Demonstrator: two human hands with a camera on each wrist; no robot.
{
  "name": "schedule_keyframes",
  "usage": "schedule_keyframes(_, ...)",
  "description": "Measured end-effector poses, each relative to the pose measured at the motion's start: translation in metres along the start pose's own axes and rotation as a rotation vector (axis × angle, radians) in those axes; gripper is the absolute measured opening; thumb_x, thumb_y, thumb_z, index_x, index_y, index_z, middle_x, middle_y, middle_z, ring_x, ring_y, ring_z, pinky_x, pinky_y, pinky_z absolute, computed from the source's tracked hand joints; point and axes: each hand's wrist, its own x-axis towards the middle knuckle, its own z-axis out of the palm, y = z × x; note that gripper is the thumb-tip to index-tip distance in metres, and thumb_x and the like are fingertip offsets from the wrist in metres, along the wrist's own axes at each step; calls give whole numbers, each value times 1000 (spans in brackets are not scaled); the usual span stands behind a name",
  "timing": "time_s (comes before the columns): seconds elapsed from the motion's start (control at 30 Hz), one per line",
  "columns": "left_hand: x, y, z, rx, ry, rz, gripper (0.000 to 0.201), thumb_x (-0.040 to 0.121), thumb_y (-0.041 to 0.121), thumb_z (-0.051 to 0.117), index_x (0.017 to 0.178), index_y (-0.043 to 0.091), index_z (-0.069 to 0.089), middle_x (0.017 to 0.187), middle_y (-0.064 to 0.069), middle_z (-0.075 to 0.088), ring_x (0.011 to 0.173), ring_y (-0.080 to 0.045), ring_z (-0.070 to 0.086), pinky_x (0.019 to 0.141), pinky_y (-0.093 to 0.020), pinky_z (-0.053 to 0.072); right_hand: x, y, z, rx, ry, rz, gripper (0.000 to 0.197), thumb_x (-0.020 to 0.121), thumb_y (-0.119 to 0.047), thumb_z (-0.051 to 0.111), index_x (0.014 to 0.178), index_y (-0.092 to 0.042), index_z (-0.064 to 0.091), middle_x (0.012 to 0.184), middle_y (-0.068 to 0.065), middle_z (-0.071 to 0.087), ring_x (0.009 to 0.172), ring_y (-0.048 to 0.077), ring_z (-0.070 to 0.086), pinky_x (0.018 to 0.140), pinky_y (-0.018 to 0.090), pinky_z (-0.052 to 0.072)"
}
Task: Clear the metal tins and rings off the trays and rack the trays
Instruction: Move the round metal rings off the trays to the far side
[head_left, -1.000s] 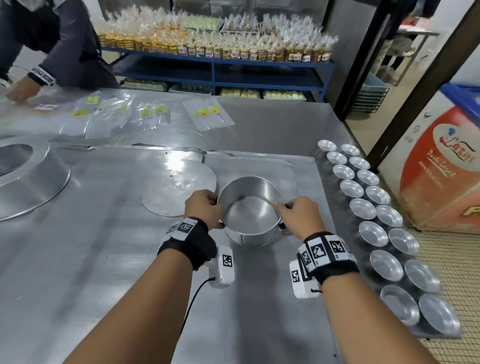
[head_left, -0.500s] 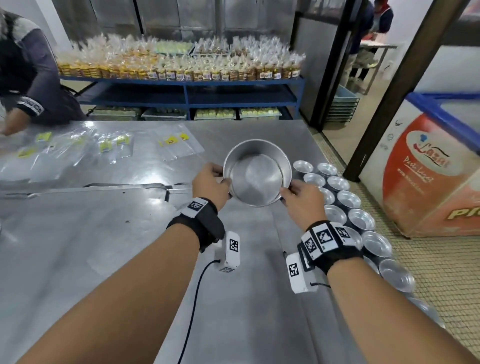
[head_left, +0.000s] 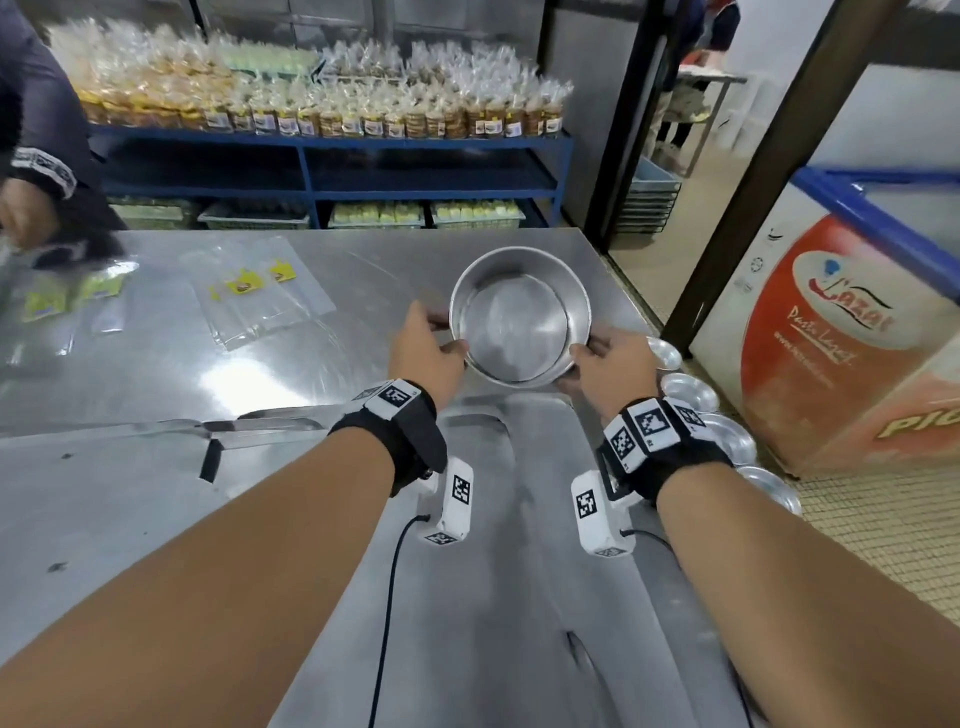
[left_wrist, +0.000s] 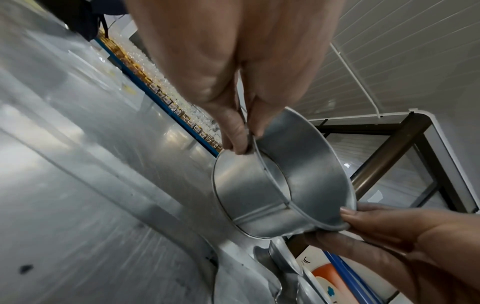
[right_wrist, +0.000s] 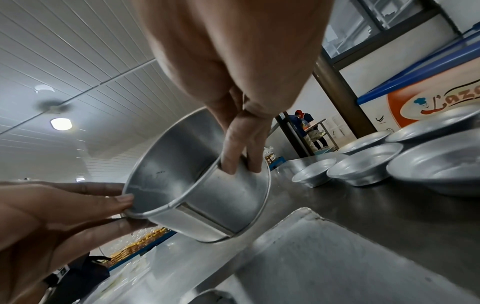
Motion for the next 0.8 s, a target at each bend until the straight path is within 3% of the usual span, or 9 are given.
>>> schedule_keyframes(0.07,12,-14,12,-3,22,9,28,90,7,68,114,14,56,104,11,60,81,-4,66,87,-42,58,27,20,7,-58,0,-26,6,74,-19,63,74,-18,69,80,0,74,79,27,72,70,50,60)
schedule_keyframes(0.17,28,-31,25,15,28,39,34,91,11,67,123,15,59,115,6,63,77,11,56,85,-27,53,63,47,14,-131,-37,11,22,64,-36,61,79,-21,69,84,5,74,82,30,72,72,49,60)
schedule_keyframes(0.23,35,-38,31,11,6,63,40,91,15,67,130,16,60,122,6,64,84,11,56,87,-21,48,66,43,16,-150,-27,49,20,64,-36,61,74,-20,67,85,9,73,84,30,72,73,46,61)
schedule_keyframes(0.33,41,-42,38,-85,2,40,40,90,20,67,130,17,62,123,6,66,102,-7,64,96,-35,54,71,37,17,-237,-12,36,25,67,-38,60,77,-16,69,86,9,73,85,29,72,76,45,60)
schedule_keyframes(0.43,43,-42,45,-105,-5,21,39,86,26,65,124,19,66,118,7,69,99,-18,70,92,-43,57,76,34,21,-300,15,5,32,73,-40,59,81,-13,72,83,8,73,84,28,71,77,44,60)
schedule_keyframes(0.57,47,-40,51,-170,-27,-30,24,74,31,71,98,27,73,95,9,75,85,-17,71,86,-41,59,72,29,28,-343,66,-46,35,81,-38,58,73,-6,73,73,14,71,78,34,70,74,47,59)
schedule_keyframes(0.67,53,-42,54,-176,-42,-53,40,67,36,70,102,19,76,84,-1,74,68,-17,63,75,-35,57,72,27,30,-425,103,-50,35,91,-32,58,79,-2,73,72,13,66,79,31,65,68,34,52)
schedule_keyframes(0.8,65,-54,56,-181,-90,-135,34,60,43,72,87,24,76,81,-2,73,79,-28,68,87,-50,58,69,23,32,-408,94,-14,38,93,-33,55,82,0,71,78,15,70,79,33,67,74,39,56)
